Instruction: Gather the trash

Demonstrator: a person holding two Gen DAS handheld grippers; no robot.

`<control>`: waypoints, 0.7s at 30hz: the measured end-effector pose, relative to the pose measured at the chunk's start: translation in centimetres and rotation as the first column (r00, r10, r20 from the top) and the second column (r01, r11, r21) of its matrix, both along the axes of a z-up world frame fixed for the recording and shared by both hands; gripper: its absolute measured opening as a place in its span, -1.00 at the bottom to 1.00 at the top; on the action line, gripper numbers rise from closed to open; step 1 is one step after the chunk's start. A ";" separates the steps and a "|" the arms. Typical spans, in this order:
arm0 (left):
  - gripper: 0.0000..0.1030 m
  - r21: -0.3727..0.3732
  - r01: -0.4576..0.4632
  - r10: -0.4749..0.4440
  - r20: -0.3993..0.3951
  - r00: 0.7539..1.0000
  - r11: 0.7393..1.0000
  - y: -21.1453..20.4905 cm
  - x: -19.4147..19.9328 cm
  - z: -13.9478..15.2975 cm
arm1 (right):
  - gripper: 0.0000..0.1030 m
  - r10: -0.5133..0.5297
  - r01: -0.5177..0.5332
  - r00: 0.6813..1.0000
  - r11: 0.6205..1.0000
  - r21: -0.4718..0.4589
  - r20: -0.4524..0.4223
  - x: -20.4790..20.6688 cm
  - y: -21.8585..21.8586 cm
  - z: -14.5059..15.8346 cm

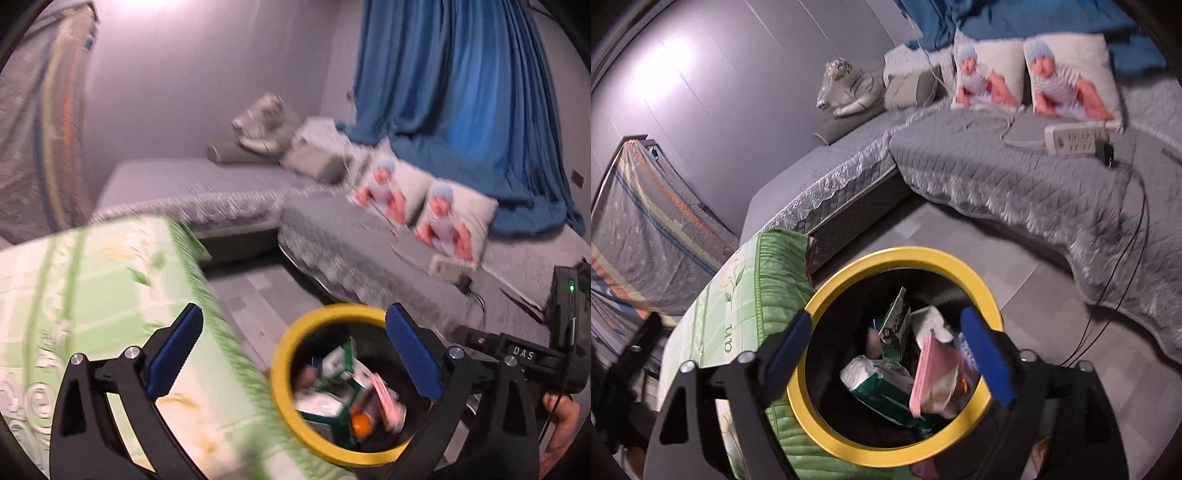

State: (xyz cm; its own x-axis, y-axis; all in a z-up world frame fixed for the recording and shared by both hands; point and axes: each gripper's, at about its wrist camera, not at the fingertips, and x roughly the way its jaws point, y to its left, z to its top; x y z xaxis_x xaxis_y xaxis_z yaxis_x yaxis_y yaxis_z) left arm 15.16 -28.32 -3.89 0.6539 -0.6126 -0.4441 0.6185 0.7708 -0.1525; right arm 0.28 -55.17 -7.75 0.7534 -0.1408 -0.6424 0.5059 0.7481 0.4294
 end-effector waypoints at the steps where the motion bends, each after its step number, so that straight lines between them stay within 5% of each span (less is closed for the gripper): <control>1: 0.84 -0.002 -0.028 0.028 0.031 0.999 1.000 1.1 -0.4 0.5 | 0.77 -0.008 0.008 1.000 0.999 -0.034 -0.003 -0.1 0.8 0.4; 8: 0.84 0.007 -0.225 0.218 0.212 0.953 0.974 10.4 -4.7 3.4 | 0.85 -0.086 0.082 0.996 0.952 -0.295 0.000 -0.3 6.8 1.8; 16: 0.84 0.038 -0.418 0.385 0.324 0.864 0.907 19.6 -10.0 3.9 | 0.85 0.164 -0.070 0.972 0.886 -0.459 0.167 -3.5 19.6 4.3; 21: 0.84 0.045 -0.493 0.451 0.338 0.826 0.869 23.7 -13.0 3.7 | 0.85 0.248 -0.127 0.957 0.824 -0.553 0.150 -4.9 26.2 5.7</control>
